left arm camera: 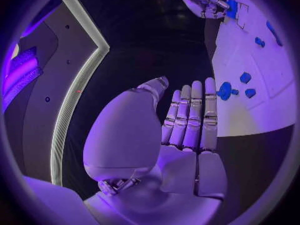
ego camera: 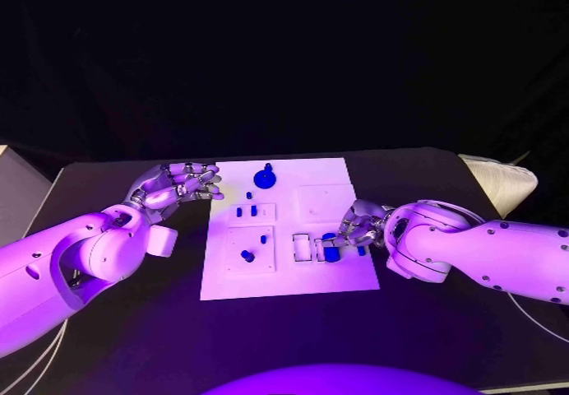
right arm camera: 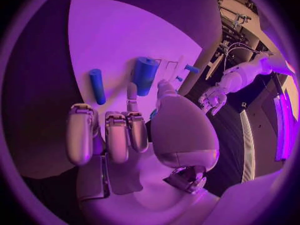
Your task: Assemble the parts on the task board
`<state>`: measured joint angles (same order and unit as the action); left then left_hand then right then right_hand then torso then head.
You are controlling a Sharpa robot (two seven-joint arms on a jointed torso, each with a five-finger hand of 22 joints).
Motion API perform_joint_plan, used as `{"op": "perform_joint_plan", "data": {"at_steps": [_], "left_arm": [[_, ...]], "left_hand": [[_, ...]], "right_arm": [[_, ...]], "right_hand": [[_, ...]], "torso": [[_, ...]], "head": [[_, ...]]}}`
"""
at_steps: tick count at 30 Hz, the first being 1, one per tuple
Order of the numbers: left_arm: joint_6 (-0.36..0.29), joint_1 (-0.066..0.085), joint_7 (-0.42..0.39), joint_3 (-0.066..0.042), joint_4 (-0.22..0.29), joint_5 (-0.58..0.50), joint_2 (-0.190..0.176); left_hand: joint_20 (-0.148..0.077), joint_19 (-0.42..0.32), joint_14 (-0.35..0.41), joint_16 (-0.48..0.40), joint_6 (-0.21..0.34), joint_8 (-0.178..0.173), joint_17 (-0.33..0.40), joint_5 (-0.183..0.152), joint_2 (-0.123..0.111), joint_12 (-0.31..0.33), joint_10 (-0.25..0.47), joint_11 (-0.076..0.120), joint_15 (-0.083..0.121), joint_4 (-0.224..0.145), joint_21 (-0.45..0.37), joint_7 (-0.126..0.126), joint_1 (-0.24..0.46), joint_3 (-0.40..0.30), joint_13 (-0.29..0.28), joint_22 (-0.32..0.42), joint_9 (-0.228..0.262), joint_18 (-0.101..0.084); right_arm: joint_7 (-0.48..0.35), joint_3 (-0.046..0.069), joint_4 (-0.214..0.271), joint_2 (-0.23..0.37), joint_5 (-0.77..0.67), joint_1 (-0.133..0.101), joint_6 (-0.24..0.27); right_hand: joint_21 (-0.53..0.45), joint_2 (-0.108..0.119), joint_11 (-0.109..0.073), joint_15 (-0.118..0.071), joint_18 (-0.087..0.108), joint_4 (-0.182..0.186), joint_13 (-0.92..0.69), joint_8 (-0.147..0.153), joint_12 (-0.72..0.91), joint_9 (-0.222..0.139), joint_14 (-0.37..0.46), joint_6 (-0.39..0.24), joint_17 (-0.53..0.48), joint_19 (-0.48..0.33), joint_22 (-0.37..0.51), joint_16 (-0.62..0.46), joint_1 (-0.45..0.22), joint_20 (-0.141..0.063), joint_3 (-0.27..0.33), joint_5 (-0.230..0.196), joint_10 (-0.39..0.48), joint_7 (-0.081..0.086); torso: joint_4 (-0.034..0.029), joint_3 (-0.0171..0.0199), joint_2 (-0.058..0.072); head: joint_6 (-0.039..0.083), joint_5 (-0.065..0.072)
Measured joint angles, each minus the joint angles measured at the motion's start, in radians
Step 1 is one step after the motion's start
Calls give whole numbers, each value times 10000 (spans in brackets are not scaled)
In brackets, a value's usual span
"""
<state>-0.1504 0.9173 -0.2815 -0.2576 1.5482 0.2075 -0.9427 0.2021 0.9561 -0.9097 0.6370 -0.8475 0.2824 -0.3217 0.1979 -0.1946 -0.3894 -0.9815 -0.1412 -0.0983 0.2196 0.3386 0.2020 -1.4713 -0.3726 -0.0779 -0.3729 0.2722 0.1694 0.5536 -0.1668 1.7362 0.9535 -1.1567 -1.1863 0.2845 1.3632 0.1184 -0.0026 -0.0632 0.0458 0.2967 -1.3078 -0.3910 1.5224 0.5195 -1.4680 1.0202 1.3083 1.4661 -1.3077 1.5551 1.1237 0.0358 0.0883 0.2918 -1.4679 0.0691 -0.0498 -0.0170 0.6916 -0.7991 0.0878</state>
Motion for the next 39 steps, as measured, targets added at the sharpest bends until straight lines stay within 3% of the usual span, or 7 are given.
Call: {"op": "perform_joint_plan", "data": {"at_steps": [7,19,24,26,33,39], "left_arm": [[-6,0,0,0,5,-10,-20],[-8,0,8,0,6,-25,-35],[-8,0,13,0,6,-30,-35],[-8,0,16,0,5,-33,-35],[-8,-1,31,0,-4,-39,-35],[-5,-1,40,0,-22,-43,-30]], "left_hand": [[0,0,1,0,0,0,1,0,0,0,0,0,0,0,0,0,0,0,17,10,-1,0],[-1,0,1,0,1,-1,-8,0,0,0,1,-1,0,-1,0,0,0,0,28,9,-1,0],[0,0,1,0,1,-1,-7,0,0,1,1,-1,-1,-1,0,0,0,0,27,9,-2,0],[0,-1,1,0,0,-1,-7,0,0,1,1,-1,0,-1,0,0,0,0,27,9,-2,0],[0,-1,1,-41,1,-1,-7,0,0,40,-1,-3,-1,54,0,0,0,-1,28,21,-2,0],[0,-1,1,-41,1,-1,-14,0,0,39,-35,-38,-1,54,-39,0,0,-1,40,21,-2,0]], "right_arm": [[75,-15,-224,-233,50,150,-138],[140,23,-362,-399,-41,158,-429],[145,23,-340,-410,-174,175,-395],[145,22,-305,-396,-213,183,-336],[135,-4,-99,-233,-56,188,1],[140,-20,121,-89,557,-89,232]], "right_hand": [[61,41,0,1,-1,13,1,2,0,12,0,-30,-1,0,1,39,-38,1,67,-54,0,30],[117,-36,1,1,-2,-17,2,-154,-1,106,0,-10,-3,-1,2,77,-45,1,99,-119,0,20],[277,-349,1,-33,-2,-28,3,-210,-1,205,34,-36,-3,-1,3,76,285,1,108,434,1,-11],[343,-394,2,-33,-1,-43,3,-211,-1,223,34,-75,-4,-1,3,76,456,2,91,841,1,-31],[392,-593,-33,-70,-1,-58,4,-202,-1,177,-3,-164,-4,-1,4,76,688,2,-8,1578,37,-90],[437,-590,-32,-69,-1,-85,4,-195,-1,183,-3,-134,-5,-1,0,116,785,2,-35,1635,37,-74]], "torso": [[3,8,-1],[13,18,-8],[12,18,-9],[12,18,-11],[11,18,-12],[10,8,-23]], "head": [[-56,-37],[-105,-62],[-119,-78],[-120,-85],[-112,-116],[-97,-138]]}}
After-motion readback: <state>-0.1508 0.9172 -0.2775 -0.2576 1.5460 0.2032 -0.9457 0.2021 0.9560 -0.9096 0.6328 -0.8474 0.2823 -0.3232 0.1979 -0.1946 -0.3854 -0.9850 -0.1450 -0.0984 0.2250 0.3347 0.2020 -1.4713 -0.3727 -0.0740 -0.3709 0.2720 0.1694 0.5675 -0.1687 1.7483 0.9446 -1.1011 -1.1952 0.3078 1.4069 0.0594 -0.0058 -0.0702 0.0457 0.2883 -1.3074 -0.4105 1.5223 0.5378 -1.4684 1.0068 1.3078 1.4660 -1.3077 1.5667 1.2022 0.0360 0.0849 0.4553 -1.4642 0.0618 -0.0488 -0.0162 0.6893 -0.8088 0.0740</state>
